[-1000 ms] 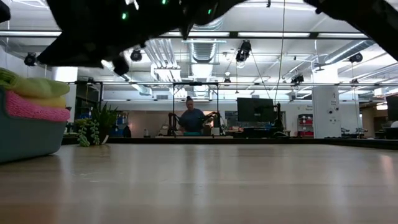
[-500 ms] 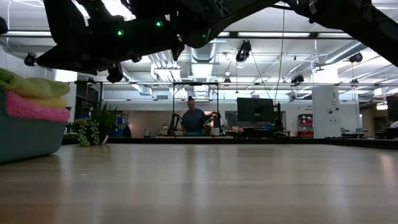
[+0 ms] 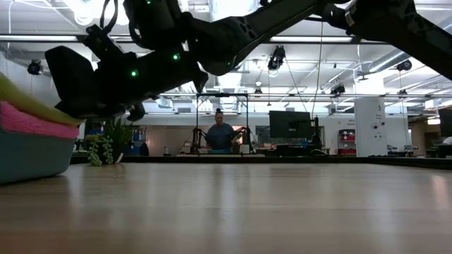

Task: Fold microfiber towels
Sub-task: Put the green microfiber cloth into the blue bin

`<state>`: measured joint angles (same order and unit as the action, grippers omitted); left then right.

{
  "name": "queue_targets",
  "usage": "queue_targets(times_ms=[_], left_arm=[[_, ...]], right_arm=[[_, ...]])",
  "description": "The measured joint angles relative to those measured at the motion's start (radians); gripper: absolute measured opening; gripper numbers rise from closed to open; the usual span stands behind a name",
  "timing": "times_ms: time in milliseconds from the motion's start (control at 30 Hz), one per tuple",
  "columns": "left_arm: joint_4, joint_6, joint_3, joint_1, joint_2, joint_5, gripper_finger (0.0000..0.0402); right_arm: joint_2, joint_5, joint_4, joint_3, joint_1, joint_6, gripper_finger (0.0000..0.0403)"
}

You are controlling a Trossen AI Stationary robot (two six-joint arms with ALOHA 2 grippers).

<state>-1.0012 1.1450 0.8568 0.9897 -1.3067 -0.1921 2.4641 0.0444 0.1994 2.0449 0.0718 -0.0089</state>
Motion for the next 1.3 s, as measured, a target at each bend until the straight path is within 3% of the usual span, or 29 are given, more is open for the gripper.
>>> queue_targets(times_ms=[667,833,1300], left_arm=[[-0.003,0.002,0.048,0.000,0.060,0.056,0.0004],[-0.002,0.003,0.034,0.000,0.060,0.058,0.0004],[0.000,0.003,0.002,0.000,0.059,0.057,0.0004]], right_arm=[[-0.085,-0.001,-0.070,0.010,0.071,-0.058,0.0008],[-0.083,-0.101,-0.095,0.007,0.112,-0.070,0.0008],[-0.034,-0.105,-0.112,-0.010,0.140,-0.051,0.0008]])
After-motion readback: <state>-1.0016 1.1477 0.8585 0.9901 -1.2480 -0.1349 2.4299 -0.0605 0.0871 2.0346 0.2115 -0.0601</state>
